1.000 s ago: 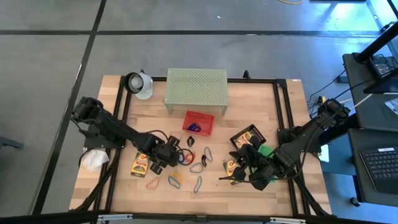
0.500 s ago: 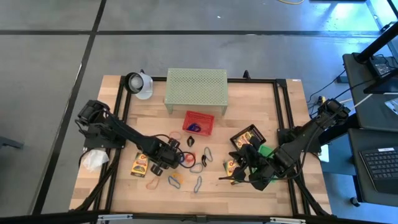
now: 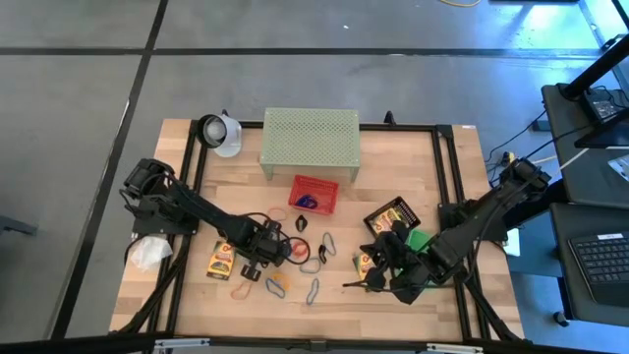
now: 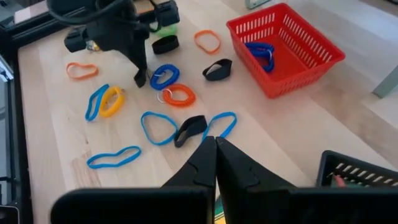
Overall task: Pick & Place Office Desk Supplies
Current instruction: Put the black rubber band into the green bin
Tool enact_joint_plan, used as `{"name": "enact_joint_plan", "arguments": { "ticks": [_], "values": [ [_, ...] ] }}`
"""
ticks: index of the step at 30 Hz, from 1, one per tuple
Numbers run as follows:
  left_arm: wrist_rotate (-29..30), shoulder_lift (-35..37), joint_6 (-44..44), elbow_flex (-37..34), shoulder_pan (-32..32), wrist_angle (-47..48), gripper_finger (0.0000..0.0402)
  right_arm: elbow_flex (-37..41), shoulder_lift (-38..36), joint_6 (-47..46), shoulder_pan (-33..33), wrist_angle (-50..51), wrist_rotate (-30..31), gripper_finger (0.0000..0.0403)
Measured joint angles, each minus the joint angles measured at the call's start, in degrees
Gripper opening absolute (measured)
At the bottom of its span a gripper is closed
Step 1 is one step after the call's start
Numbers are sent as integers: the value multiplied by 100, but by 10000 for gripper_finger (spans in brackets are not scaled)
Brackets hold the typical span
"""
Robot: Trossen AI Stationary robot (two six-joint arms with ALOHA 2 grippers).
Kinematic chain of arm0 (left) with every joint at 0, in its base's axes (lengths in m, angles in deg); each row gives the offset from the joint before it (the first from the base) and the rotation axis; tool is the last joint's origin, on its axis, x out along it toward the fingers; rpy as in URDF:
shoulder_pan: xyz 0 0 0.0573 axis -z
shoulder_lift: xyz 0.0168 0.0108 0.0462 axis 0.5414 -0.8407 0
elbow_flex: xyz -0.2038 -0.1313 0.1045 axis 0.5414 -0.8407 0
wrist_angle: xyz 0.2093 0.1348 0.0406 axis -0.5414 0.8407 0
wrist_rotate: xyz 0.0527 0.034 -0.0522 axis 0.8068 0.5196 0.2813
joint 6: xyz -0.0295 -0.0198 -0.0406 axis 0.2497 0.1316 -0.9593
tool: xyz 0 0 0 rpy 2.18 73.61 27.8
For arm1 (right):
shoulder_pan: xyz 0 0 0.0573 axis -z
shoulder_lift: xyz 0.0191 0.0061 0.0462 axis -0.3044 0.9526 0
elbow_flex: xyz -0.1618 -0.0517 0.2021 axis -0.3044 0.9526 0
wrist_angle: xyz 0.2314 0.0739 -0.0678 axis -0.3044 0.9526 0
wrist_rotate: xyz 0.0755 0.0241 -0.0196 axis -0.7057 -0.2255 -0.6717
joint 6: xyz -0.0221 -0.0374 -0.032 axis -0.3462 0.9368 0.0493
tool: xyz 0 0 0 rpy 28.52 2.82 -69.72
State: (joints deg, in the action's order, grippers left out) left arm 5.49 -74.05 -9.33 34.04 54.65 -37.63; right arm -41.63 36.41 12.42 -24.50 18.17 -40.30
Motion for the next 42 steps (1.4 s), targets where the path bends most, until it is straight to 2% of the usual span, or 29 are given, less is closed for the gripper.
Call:
{"name": "enact_joint_plan", "arguments": {
  "ticks": [6, 10, 13, 17, 22, 26, 30, 42],
  "values": [
    [30, 67, -638, 16, 84, 134, 5, 0, 215, 24, 68, -183, -48, 6],
    [613, 390, -695, 255, 160, 186, 4, 0, 313, 430, 130, -590, -31, 7],
    [797, 755, -702, 323, 150, -148, 4, 0, 356, 873, 207, -891, 72, 19],
    [810, 1122, -674, 326, 57, -1160, 3, 0, 363, 1450, 380, -1393, 70, 68],
    [794, 1277, -399, 328, -105, -2173, 3, 0, 363, 2275, 618, -2561, 1, 148],
    [420, 1322, -161, 326, -237, -2933, 3, 0, 363, 2761, 767, -3125, 144, 183],
    [27, 1322, -154, 326, -386, -3285, 3, 0, 363, 2919, 882, -3191, 319, 191],
    [7, 1321, -136, 326, -833, -3434, 3, 0, 363, 3023, 949, -3454, -37, 191]
  ]
}}
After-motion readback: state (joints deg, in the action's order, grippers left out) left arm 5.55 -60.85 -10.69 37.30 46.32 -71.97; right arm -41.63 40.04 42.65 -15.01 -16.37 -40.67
